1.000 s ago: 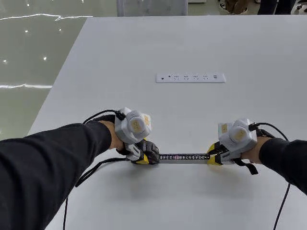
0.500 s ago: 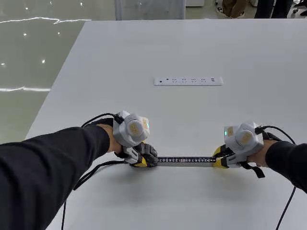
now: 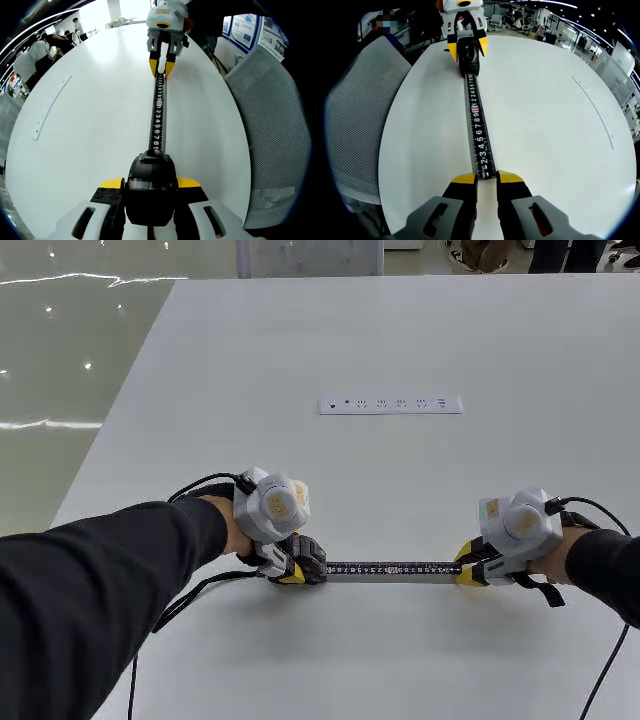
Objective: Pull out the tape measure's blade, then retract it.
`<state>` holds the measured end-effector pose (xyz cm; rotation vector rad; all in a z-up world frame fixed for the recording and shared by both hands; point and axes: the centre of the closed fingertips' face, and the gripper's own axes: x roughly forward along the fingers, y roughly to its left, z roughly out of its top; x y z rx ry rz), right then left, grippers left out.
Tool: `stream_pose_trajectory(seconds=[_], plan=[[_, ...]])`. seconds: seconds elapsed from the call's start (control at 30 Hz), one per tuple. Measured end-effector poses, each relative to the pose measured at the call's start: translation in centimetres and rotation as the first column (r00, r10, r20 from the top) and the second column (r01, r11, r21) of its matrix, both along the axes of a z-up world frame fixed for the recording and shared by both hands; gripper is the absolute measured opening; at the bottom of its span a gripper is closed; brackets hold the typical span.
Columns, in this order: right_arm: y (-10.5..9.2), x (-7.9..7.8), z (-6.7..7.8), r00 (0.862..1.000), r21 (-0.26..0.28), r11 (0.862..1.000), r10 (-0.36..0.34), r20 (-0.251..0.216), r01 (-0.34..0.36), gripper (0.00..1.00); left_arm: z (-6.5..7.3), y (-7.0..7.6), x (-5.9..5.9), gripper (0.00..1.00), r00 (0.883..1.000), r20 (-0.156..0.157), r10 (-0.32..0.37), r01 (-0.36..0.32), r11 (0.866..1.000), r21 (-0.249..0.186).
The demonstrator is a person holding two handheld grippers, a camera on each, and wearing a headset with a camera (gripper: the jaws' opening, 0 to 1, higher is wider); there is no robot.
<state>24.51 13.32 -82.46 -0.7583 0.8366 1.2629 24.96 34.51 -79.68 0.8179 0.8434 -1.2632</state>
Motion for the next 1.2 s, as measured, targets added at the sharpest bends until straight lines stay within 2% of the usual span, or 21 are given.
stream_pose_trajectory(seconds=[0.9,1.2], plan=[[-2.8,-0.4,0.5,1.000,-0.044,0.999,-0.012,0.006,0.012,0.10,0.0,0.0,0.1,0.33,1.000,-0.001,0.004,-0.004,1.000,-0.002],[-3.0,-0.4,0.5,1.000,-0.044,0.999,-0.025,0.005,0.025,0.10,0.0,0.0,0.0,0.33,1.000,0.000,0.003,-0.003,1.000,0.001]])
